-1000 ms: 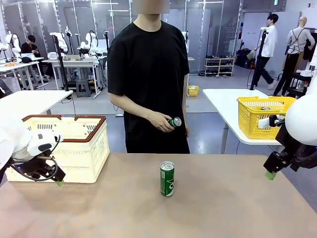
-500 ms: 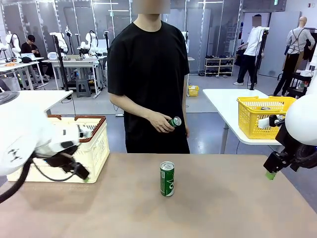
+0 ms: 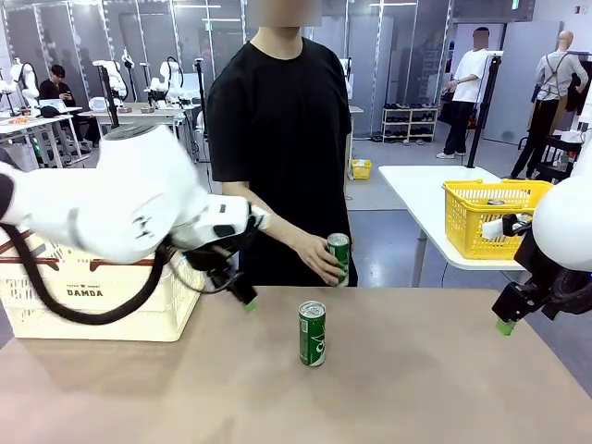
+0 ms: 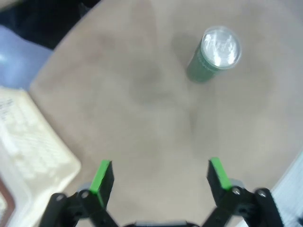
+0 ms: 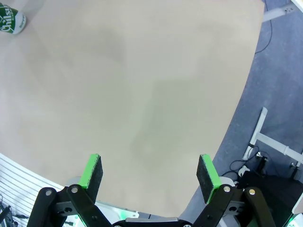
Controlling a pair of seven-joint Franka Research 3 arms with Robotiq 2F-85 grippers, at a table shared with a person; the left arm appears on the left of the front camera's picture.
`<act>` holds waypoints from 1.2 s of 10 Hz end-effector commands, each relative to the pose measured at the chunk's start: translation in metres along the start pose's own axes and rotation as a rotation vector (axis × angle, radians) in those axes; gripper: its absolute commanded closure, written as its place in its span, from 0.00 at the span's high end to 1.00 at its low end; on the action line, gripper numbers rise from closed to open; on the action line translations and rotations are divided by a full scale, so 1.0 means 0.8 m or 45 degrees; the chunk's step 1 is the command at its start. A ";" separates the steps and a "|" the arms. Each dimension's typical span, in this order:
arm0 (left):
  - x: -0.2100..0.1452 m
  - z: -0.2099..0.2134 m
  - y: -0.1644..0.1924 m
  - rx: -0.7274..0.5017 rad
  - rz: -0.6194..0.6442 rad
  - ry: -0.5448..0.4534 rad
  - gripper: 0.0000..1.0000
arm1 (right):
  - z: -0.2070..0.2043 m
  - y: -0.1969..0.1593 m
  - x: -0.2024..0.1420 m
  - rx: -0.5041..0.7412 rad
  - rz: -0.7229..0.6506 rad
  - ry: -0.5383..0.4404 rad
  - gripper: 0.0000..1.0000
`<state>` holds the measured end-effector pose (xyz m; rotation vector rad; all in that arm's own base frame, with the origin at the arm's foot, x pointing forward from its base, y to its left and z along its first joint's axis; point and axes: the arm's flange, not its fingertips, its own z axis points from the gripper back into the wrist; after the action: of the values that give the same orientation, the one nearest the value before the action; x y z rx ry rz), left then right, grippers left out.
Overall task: Place the drinks into the Shopping basket.
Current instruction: Pick up one drink and place it into the Shopping basket.
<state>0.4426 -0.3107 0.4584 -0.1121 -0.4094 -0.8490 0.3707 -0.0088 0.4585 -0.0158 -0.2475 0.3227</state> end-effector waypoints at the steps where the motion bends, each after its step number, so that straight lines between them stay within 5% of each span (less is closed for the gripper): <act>1: 0.065 -0.010 -0.008 -0.003 -0.103 0.042 1.00 | 0.002 -0.002 -0.002 0.003 0.018 0.002 1.00; 4: 0.124 -0.026 -0.059 -0.091 -0.229 0.107 1.00 | 0.002 -0.002 -0.002 0.003 0.018 0.002 1.00; 8: 0.145 -0.050 -0.082 -0.117 -0.300 0.167 1.00 | 0.002 -0.002 -0.002 0.003 0.018 0.002 1.00; 10: 0.129 -0.043 -0.083 -0.106 -0.330 0.228 1.00 | 0.002 -0.002 -0.002 0.003 0.018 0.002 1.00; 12: 0.066 -0.011 -0.089 -0.136 -0.354 0.245 1.00 | 0.002 -0.002 -0.002 0.003 0.018 0.002 1.00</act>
<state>0.4544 -0.4289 0.4614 -0.0624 -0.2313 -1.1137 0.3707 -0.0087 0.4585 -0.0157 -0.2472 0.3230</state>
